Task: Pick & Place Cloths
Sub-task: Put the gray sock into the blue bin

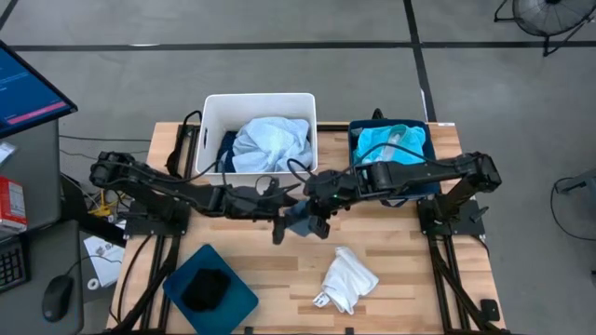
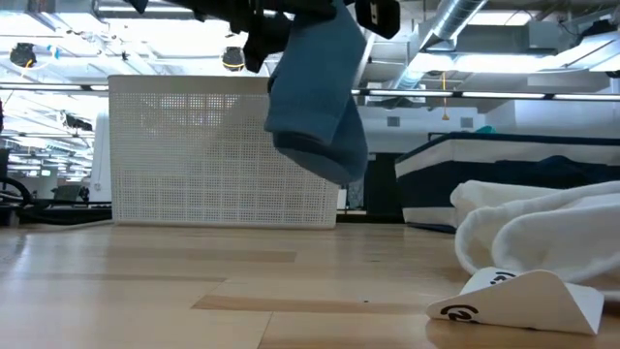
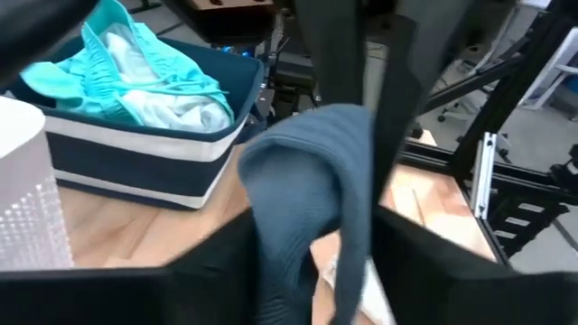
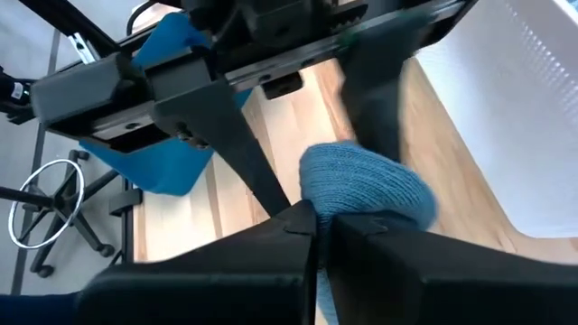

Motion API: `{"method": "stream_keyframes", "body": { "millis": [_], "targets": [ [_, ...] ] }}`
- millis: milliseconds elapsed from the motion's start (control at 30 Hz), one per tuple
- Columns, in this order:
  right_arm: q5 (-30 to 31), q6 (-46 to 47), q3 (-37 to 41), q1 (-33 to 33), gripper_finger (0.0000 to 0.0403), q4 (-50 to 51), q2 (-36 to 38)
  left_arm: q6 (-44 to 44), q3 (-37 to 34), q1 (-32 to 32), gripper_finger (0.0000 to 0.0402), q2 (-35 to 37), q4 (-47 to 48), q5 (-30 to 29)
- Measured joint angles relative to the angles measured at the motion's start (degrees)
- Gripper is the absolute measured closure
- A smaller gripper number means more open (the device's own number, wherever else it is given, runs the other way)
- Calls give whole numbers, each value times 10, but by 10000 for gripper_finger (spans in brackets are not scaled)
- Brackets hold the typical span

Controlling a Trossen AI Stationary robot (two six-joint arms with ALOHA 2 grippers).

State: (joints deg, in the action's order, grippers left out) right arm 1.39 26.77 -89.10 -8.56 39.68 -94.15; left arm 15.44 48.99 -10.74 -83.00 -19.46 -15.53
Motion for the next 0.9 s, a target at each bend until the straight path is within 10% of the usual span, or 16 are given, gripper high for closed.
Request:
{"method": "stream_keyframes", "body": {
  "millis": [200,900],
  "targets": [
    [3,-4,0,0,401,0,0,32,0,0,384,0,-1,8],
    [-1,-3,0,-28,313,132,138,176,0,-159,401,224,188,11]
  ]
}}
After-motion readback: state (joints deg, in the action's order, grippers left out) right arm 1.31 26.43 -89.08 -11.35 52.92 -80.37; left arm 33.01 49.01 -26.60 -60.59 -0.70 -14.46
